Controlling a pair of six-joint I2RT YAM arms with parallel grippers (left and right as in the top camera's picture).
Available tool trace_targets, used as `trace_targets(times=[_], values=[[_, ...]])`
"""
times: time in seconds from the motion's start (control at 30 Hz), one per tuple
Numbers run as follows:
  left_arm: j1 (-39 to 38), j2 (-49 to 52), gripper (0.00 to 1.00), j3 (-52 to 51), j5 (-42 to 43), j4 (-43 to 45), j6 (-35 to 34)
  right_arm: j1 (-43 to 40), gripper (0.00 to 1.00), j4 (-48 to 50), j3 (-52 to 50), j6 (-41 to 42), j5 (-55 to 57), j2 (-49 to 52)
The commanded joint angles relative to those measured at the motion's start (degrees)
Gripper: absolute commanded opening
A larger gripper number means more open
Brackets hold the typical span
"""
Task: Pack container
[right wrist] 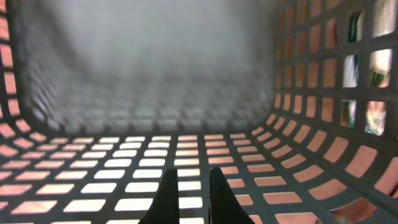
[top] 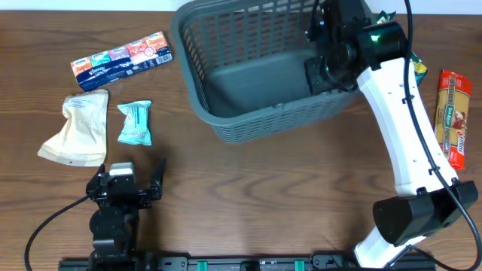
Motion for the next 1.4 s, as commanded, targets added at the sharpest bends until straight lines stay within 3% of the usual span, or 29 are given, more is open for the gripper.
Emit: trace_targets(times=[0.0,0.37,0.53,0.63,0.83,1.0,1.37], values=[[-0.22,-0.35,0.99,-1.27,0.59,-0.33,0.76,0.42,0.01,-2.45,0.63,1.75,-1.79,-0.04],[-0.22,-0.35,0.99,-1.27,0.59,-0.33,0.76,2.14,0.01,-4.07,1.22,2.91,-4.57,-1.95],[-0.22,-0.35,0.99,-1.27,0.57,-0.33,0.76,1.53,0.01,-3.37,6.51,7.32,5.18,-3.76],[-0.22,-0.35,0.99,-1.27,0.57,-0.33,0.76,-0.48,0.01,-1.97,10.12,8.66,10.86,-4.9],[-0.22,-0.35,0.99,-1.27,0.57,-0.33,0.76,-9.99,0.01,3.89,11.06,11.5,11.1,-5.99],[-0.22,-0.35,0.99,-1.27,0.57,-0.33,0.76,-19.3,0.01,7.48,11.04,12.02,5.35,-5.38],[-0.22,-0.35,0.99,-1.27,0.59,-0.33,0.76,-32.54,0.01,11.87,11.02,2.97,-24.35,3.41]])
